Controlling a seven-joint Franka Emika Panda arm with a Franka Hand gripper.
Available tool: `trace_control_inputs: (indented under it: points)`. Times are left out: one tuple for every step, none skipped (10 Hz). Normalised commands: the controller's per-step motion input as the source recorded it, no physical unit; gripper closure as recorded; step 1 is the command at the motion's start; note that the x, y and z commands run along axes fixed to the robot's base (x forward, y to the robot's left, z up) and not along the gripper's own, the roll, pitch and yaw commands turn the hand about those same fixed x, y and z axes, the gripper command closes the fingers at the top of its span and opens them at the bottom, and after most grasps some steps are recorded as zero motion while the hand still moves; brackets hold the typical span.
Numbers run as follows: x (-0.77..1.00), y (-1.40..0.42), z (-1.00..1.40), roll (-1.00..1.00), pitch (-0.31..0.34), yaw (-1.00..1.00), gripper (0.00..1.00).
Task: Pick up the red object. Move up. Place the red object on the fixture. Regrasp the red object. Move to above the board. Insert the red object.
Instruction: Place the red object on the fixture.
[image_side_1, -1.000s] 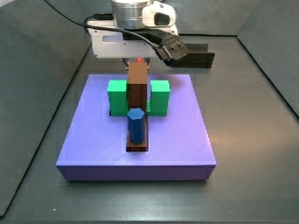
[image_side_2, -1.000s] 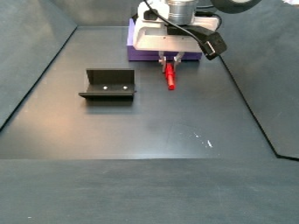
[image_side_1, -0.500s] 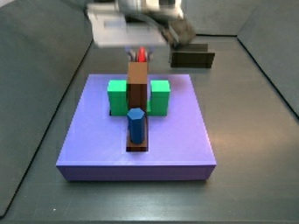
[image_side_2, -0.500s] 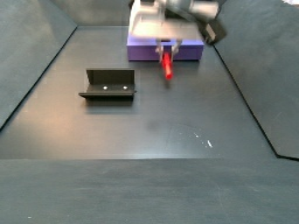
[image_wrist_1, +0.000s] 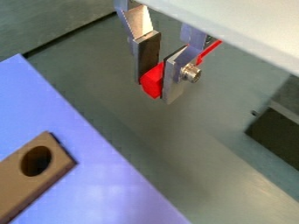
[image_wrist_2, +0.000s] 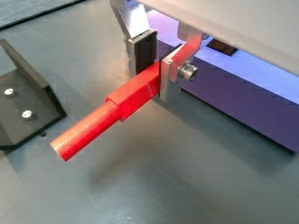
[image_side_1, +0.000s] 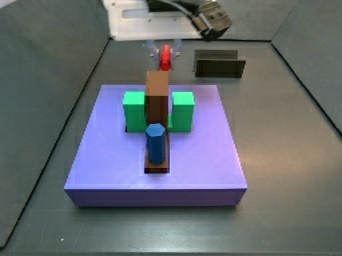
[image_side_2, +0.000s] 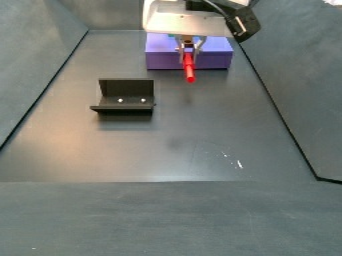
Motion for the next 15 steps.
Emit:
trace_control_inputs:
  points:
    - [0.64, 0.13, 0.19, -0.86, 0.18, -0.21, 1.0]
    - [0.71, 0.09, 0.18, -0.81, 0.214, -0.19, 1.0]
    - [0.72, 0.08, 0.19, -0.85, 0.189, -0.18, 1.0]
    - [0.72, 0.1, 0.25, -0.9, 0.134, -0.16, 1.0]
    - [0.68, 0.12, 0.29, -0.97, 0.109, -0.13, 1.0]
    - [0.62, 0.17, 0.32, -1.0, 0.071, -0.08, 1.0]
    - [0.54, 0.23, 0.27, -1.0, 0.034, -0.06, 1.0]
    - [0.51, 0.26, 0.22, -1.0, 0.023, -0.07, 1.0]
    - [0.52, 0.25, 0.2, -1.0, 0.026, -0.07, 1.0]
    - [0.61, 0.23, 0.11, -1.0, 0.077, -0.04, 1.0]
    - [0.67, 0.22, 0.0, -0.88, 0.246, 0.0, 1.0]
    - [0.64, 0.22, 0.0, -0.83, 0.349, 0.0, 1.0]
    - [0.54, 0.22, -0.04, -0.79, 0.277, 0.05, 1.0]
    - [0.4, 0.11, -0.1, -0.73, 0.191, 0.05, 1.0]
    - [0.39, 0.09, -0.1, -0.72, 0.169, 0.05, 1.0]
